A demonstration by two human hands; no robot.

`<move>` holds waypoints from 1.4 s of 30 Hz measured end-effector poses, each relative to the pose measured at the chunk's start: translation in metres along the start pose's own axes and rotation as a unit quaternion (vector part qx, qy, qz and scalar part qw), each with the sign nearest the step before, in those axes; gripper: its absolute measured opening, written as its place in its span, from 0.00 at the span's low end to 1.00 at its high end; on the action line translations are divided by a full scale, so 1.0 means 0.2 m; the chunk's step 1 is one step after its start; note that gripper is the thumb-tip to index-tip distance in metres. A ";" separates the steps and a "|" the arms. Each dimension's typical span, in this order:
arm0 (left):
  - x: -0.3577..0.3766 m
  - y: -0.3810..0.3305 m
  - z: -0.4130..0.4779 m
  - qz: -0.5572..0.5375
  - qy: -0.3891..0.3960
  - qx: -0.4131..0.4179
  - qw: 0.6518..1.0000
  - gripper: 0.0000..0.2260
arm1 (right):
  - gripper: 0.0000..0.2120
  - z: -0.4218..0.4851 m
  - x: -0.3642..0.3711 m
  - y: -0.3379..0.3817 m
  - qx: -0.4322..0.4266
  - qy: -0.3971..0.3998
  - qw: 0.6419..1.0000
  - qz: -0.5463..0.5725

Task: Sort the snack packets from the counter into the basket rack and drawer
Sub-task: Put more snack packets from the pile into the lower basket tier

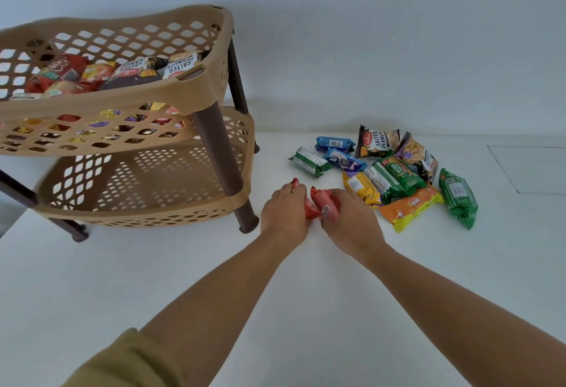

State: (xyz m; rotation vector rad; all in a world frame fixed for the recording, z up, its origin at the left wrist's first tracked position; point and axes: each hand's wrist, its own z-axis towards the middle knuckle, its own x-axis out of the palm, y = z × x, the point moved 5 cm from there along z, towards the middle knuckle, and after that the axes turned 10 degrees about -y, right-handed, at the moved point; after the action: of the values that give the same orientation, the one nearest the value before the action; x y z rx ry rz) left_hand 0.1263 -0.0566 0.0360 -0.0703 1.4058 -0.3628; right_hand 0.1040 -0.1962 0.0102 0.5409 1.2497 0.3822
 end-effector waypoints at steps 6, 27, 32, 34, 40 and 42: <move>-0.03 0.04 -0.10 0.004 0.055 0.004 0.998 0.31 | 0.23 -0.09 -0.04 -0.06 0.131 0.045 0.990 -0.038; -0.23 0.41 -0.61 -0.210 0.033 0.006 0.977 0.32 | 0.22 -0.69 -0.08 0.30 0.285 -0.046 0.932 0.219; -0.54 0.71 -0.69 -0.252 -0.038 -0.011 0.967 0.32 | 0.15 -0.78 -0.05 0.60 0.306 -0.054 0.908 0.283; -0.67 0.83 -0.67 -0.259 -0.060 -0.006 0.964 0.31 | 0.14 -0.80 -0.01 0.75 0.300 -0.050 0.903 0.303; -0.93 1.15 -0.51 -0.268 -0.107 -0.002 0.957 0.31 | 0.14 -0.73 0.09 1.20 0.245 -0.051 0.910 0.330; -0.97 1.24 -0.44 -0.266 -0.114 -0.013 0.957 0.32 | 0.15 -0.66 0.10 1.31 0.203 -0.051 0.931 0.299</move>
State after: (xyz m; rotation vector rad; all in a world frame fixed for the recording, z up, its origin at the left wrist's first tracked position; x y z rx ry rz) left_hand 0.0692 0.2486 0.1393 -0.5051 1.1461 -0.7557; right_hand -0.0118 0.0518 0.1170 1.2934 1.0447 0.5980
